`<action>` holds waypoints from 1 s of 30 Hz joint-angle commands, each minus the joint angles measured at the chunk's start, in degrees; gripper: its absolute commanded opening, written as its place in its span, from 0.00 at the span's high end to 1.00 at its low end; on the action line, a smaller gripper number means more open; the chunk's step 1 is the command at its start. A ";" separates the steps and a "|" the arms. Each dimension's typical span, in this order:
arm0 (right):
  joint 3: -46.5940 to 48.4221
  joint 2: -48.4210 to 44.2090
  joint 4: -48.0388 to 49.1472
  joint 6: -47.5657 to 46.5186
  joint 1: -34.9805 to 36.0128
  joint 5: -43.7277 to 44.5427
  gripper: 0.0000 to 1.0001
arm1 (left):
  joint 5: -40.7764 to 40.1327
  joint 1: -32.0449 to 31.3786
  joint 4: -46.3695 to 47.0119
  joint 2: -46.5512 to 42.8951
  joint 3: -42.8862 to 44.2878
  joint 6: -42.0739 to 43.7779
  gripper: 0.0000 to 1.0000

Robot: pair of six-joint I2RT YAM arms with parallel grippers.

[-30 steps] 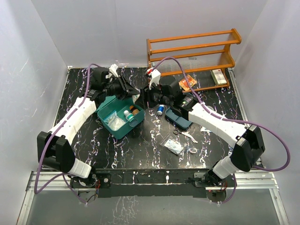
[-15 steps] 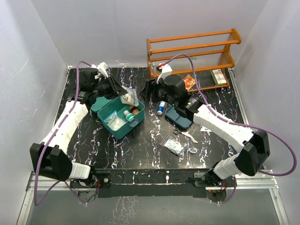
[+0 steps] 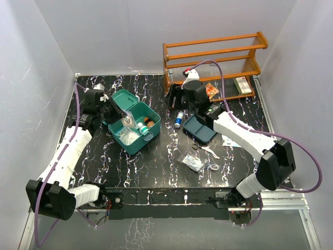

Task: Organize the medicine kit

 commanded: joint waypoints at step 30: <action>0.26 1.47 -1.94 -0.06 -1.53 -5.33 0.43 | 27.08 0.43 -30.41 24.42 19.61 66.89 0.90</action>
